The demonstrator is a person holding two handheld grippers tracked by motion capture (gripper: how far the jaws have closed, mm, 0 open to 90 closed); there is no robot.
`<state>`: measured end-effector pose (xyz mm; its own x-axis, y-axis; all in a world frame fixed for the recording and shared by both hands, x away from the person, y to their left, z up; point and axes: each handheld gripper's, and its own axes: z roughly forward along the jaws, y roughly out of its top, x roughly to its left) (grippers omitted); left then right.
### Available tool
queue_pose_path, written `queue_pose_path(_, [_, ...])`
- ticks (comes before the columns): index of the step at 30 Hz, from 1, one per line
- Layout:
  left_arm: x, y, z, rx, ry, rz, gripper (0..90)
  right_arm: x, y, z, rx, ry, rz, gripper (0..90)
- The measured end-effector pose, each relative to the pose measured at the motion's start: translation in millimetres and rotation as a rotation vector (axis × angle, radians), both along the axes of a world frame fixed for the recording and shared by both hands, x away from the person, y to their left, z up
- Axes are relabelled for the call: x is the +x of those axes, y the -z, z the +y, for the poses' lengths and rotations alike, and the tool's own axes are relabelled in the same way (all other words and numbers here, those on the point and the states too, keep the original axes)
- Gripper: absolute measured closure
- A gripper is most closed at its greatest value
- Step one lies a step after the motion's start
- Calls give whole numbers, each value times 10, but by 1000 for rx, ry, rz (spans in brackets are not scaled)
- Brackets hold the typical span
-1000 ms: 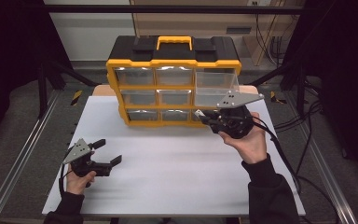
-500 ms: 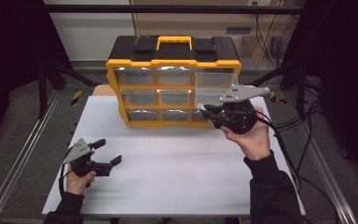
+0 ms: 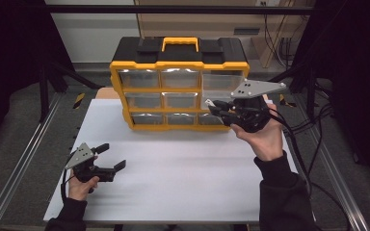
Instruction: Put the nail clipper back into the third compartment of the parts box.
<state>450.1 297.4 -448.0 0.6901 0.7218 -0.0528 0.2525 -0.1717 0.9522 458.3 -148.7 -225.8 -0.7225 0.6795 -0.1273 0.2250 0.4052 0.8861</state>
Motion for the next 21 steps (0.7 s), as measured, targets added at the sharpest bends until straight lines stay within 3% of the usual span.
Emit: queue_pose_path(21, [-1, -3, 4, -1, -1, -2, 34, 82, -275, -68, 16, 54, -47, 774])
